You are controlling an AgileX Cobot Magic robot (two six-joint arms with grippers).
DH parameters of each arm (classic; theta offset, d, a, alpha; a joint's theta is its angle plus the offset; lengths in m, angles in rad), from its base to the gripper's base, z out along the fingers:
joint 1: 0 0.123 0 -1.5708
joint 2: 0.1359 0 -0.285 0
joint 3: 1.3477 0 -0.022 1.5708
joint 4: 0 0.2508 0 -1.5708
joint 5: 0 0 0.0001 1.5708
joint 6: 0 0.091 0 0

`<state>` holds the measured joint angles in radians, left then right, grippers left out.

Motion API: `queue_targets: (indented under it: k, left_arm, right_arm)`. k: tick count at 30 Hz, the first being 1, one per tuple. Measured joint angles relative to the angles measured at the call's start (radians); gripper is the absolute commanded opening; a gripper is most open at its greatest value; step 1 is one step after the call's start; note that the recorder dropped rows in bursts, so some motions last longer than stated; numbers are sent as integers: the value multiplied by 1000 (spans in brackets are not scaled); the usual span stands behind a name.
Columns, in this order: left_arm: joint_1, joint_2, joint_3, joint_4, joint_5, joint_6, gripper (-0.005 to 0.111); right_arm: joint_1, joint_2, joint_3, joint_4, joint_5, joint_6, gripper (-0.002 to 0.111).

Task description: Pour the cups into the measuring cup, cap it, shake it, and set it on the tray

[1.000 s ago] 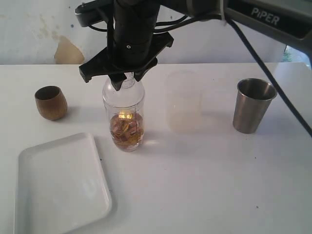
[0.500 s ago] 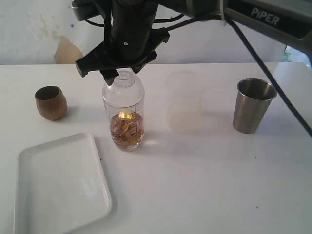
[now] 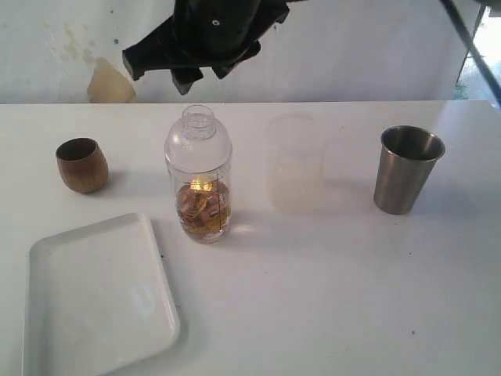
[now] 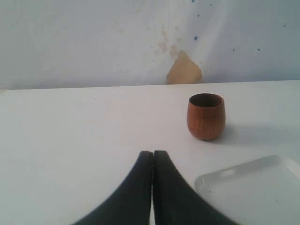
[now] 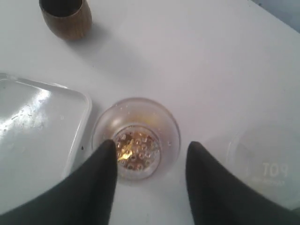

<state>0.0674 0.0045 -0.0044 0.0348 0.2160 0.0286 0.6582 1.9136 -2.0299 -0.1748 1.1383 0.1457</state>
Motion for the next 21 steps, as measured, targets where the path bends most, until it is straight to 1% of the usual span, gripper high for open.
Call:
queue_targets:
  k: [4, 10, 21]
  left_arm:
    - [0, 0, 0, 0, 0, 0, 1]
    - [0, 0, 0, 0, 0, 0, 1]
    - [0, 0, 0, 0, 0, 0, 1]
  right_arm:
    - [0, -13, -1, 39, 65, -54, 0]
    - [0, -13, 62, 115, 80, -101, 0]
    - [0, -10, 130, 134, 82, -104, 0]
